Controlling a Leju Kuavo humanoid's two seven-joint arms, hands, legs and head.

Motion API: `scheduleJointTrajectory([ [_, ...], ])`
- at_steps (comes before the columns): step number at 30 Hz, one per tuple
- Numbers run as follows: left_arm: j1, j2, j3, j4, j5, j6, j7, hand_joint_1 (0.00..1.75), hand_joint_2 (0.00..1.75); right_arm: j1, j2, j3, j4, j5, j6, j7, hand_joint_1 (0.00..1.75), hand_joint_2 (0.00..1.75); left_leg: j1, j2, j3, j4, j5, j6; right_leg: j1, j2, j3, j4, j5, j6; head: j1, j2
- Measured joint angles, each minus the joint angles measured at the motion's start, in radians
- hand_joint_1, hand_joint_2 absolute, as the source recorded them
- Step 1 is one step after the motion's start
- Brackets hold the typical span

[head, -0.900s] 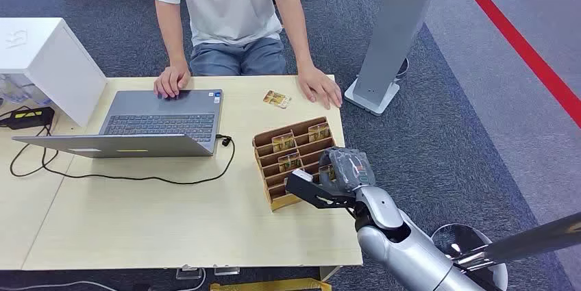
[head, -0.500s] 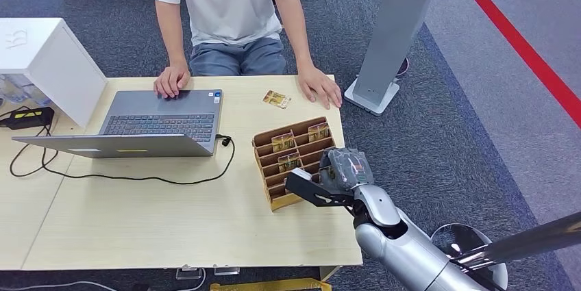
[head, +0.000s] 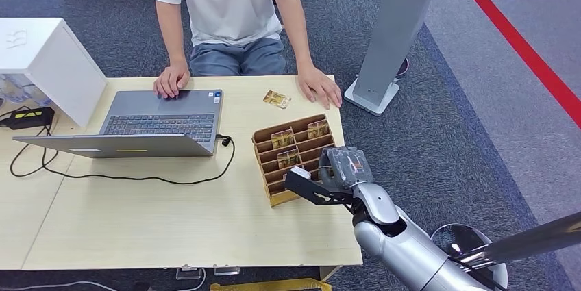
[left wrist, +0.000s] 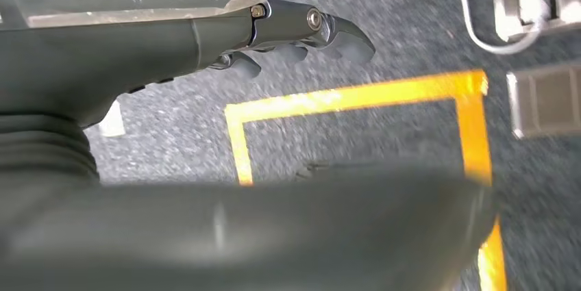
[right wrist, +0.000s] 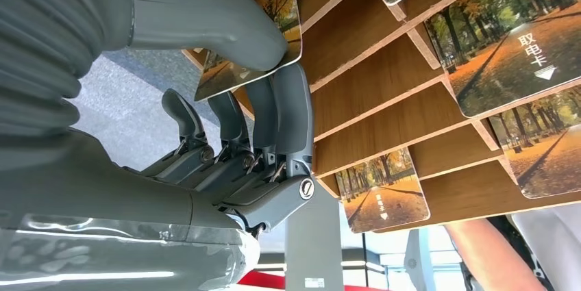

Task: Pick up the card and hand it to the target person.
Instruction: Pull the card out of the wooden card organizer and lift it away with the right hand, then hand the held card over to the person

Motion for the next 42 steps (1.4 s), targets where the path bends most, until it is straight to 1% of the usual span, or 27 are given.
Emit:
scheduleJointTrajectory([
  [7,0.000,0.011,-0.001,0.000,-0.002,-0.011,-0.010,0.00,1.75,0.000,0.000,0.000,0.000,0.002,0.002,0.001,1.43,1.75,0.000,0.000,0.000,0.000,0.000,0.000,0.000,0.000,0.000,0.000,0.000,0.000,0.000,0.000],
  [15,0.002,0.014,-0.001,0.000,0.017,0.003,0.002,0.00,1.75,-0.005,-0.002,-0.001,-0.022,0.032,0.003,0.001,1.43,1.75,0.000,0.000,0.000,0.000,0.000,0.000,0.000,0.000,0.000,0.000,0.000,0.000,0.000,0.000],
  [19,0.003,0.015,-0.001,0.000,0.018,0.016,0.013,0.00,1.75,-0.019,-0.013,-0.007,-0.086,0.067,0.005,0.014,1.43,1.75,0.000,0.000,0.000,0.000,0.000,0.000,0.000,0.000,0.000,0.000,0.000,0.000,0.000,0.000],
  [24,0.005,0.016,-0.001,0.000,0.019,0.019,0.017,0.00,1.75,-0.066,-0.031,-0.024,-0.227,0.093,0.006,0.018,1.43,1.75,0.000,0.000,0.000,0.000,0.000,0.000,0.000,0.000,0.000,0.000,0.000,0.000,-0.001,0.000],
  [30,0.006,0.016,-0.001,0.000,0.020,0.018,0.017,0.00,1.75,-0.105,-0.035,-0.032,-0.351,0.119,0.002,0.016,1.43,1.75,0.000,0.000,0.000,0.000,0.000,0.000,0.000,0.000,0.000,0.000,0.000,0.000,0.000,0.000],
  [35,0.005,0.016,-0.001,0.000,0.018,0.016,0.021,0.00,1.75,-0.124,-0.028,-0.026,-0.386,0.117,-0.008,0.012,1.43,1.75,0.000,0.000,0.000,0.000,0.000,0.000,0.000,0.000,0.000,0.000,0.000,0.000,0.000,0.000],
  [42,0.003,0.016,-0.001,0.000,0.011,0.010,0.030,0.00,1.75,-0.125,0.004,-0.011,-0.381,0.091,-0.033,-0.022,1.43,1.75,0.000,0.000,-0.001,0.000,0.000,0.000,0.000,0.000,0.000,0.000,0.000,0.000,-0.001,0.000],
])
